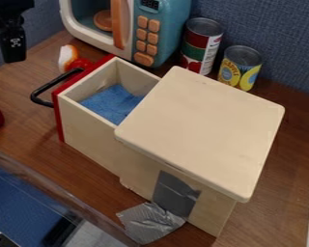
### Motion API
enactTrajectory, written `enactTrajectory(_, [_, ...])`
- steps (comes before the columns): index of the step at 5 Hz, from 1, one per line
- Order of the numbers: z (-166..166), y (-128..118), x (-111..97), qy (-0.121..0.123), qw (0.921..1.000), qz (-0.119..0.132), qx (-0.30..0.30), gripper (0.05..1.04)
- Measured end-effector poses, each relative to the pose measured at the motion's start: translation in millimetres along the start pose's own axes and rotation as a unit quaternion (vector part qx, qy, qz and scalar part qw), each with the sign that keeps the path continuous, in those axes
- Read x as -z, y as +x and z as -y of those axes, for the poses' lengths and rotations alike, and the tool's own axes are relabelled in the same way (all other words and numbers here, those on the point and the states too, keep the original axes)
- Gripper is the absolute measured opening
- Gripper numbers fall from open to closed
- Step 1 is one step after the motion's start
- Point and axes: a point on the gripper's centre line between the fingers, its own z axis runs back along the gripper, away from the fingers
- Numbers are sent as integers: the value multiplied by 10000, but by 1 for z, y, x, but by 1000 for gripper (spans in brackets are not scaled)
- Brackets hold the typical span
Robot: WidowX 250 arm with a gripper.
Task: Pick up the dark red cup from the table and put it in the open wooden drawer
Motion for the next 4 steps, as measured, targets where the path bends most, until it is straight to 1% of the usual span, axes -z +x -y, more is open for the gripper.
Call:
enactTrajectory(1, [4,-2,8,-140,9999,-49,42,1001])
enactTrajectory(2, [9,-59,13,-270,9996,-81,92,1001])
enactTrajectory(3, [11,-108,4,-196,9997,50,130,1001])
enactTrajectory(4, [10,-148,4,-164,9998,71,28,1001])
